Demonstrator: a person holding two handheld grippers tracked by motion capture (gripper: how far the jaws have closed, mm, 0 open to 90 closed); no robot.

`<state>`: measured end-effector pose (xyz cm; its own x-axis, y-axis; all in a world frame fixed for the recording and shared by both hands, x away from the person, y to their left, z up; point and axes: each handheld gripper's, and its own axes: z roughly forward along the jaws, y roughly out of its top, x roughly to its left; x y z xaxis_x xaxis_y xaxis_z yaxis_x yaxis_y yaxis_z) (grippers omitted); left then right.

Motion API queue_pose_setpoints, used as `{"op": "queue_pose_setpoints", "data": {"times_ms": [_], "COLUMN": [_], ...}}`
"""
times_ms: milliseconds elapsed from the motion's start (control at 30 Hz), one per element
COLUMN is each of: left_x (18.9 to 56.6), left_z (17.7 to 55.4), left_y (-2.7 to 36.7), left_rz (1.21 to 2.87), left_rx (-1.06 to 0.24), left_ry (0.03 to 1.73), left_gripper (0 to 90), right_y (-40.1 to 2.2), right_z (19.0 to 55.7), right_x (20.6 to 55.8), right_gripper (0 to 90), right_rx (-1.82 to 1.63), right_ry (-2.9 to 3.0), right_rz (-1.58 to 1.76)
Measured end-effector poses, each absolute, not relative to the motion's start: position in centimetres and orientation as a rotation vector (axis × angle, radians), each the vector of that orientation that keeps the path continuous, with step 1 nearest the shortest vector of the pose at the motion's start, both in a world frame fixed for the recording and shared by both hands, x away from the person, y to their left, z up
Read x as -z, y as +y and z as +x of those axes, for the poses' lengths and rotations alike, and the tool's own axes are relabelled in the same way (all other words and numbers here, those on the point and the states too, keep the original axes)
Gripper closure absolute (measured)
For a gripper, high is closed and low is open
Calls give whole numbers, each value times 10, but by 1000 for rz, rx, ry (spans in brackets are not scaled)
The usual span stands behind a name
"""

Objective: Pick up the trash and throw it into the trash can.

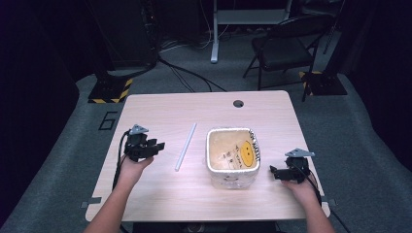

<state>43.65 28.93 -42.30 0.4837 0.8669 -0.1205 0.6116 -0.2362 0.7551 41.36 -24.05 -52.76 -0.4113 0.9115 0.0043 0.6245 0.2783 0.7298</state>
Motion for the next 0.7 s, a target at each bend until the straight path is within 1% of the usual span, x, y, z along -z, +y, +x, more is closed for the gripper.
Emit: {"op": "queue_pose_setpoints", "data": {"times_ms": [300,367,700], "left_x": [429,431,439], "left_z": [442,444,449], "left_y": [280,277,270], "left_rz": [1953,1974,1977], "left_rx": [-408,-415,-406], "left_ry": [1221,1215,1221], "left_gripper": [592,594,593], "right_y": [-241,-241,-241], "right_z": [414,414,414], "right_x": [528,528,528], "right_gripper": [81,80,81], "right_rx": [-930,-930,-930], "right_ry": [2137,2137,2137], "right_rz": [1383,1383,1383]}}
